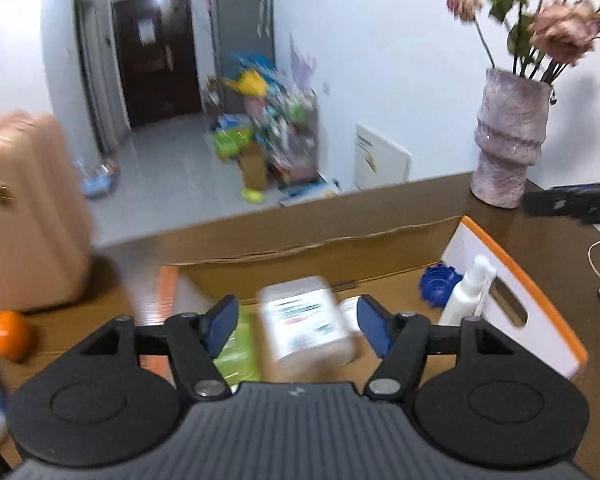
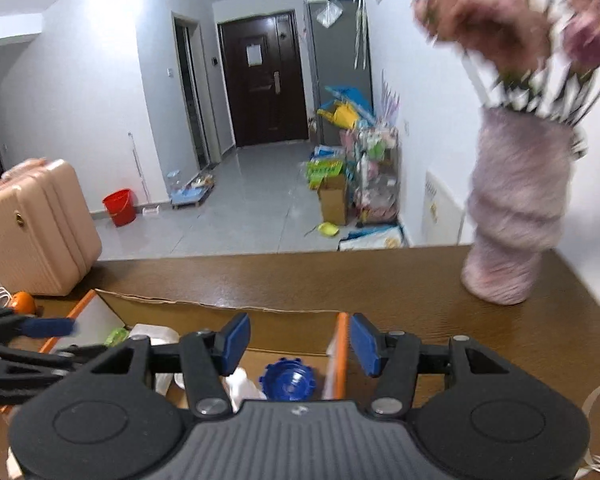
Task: Organize rigid objects
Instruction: 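Open both grippers over the cardboard box to drop the caps, then withdraw both open grippers up and away from the box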
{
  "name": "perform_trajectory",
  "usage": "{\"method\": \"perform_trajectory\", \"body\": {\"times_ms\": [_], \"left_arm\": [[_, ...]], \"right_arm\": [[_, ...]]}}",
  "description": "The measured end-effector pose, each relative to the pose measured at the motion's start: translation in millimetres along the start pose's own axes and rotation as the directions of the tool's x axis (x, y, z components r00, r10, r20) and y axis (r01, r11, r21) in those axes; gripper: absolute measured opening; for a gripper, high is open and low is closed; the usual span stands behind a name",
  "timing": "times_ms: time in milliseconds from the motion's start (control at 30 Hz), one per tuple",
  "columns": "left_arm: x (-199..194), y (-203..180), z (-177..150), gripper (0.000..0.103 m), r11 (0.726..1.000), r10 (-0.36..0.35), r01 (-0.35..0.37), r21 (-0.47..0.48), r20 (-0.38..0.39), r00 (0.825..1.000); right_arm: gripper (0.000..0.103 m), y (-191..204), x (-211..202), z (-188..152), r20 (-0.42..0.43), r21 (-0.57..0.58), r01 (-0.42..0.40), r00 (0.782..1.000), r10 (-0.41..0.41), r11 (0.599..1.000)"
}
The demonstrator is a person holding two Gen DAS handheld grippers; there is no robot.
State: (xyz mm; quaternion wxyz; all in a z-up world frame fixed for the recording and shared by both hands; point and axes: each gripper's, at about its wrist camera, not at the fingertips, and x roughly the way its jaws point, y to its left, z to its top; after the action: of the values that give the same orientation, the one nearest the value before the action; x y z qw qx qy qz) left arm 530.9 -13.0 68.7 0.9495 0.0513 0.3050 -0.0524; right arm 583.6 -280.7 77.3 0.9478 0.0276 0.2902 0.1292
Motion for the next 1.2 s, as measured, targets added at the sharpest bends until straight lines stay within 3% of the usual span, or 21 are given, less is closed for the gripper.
{"method": "perform_trajectory", "body": {"times_ms": [233,467,567,700,833,933,1067,1200], "left_arm": [[-123.0,36.2,-53.3,0.074,0.994,0.112,-0.111,-0.017,0.116,0.987],[-230.4,39.0,-135.6,0.083,0.991,0.135,-0.127,-0.047,0.216,0.967],[-262.7,31.8,-176.0,0.085,0.99,0.137,-0.129,-0.051,0.241,0.961],[-295.2,17.5,-229.8,0.086,0.989,0.146,-0.136,-0.056,0.238,0.96],[-322.0,4.9,-280.8,0.089,0.985,0.158,-0.136,-0.108,0.238,0.958],[-335.3,0.2,-310.2,0.089,0.985,0.135,-0.108,-0.135,0.212,0.968],[-336.5,-5.9,-321.3,0.089,0.989,0.123,-0.104,-0.104,0.188,0.974],[-329.0,-5.8,-315.4,0.089,0.988,0.113,-0.091,-0.128,0.176,0.978]], "right_arm": [[0.064,12.7,-106.9,-32.3,0.052,-0.047,-0.028,0.998,0.031,0.998],[0.074,49.0,-209.7,-98.4,0.157,-0.065,-0.085,0.983,0.095,0.994],[0.078,76.5,-241.0,-133.9,0.208,-0.112,-0.055,0.975,0.077,0.992],[0.083,113.0,-276.0,-192.5,0.277,-0.176,0.004,0.96,0.046,0.984],[0.084,138.2,-303.7,-251.0,0.313,-0.15,-0.013,0.948,0.06,0.989],[0.084,149.1,-319.3,-292.3,0.32,-0.116,-0.035,0.945,0.071,0.993],[0.084,159.6,-324.8,-329.9,0.272,-0.161,-0.089,0.953,0.131,0.983],[0.084,158.9,-321.8,-336.6,0.256,-0.159,-0.048,0.963,0.088,0.986]]}}
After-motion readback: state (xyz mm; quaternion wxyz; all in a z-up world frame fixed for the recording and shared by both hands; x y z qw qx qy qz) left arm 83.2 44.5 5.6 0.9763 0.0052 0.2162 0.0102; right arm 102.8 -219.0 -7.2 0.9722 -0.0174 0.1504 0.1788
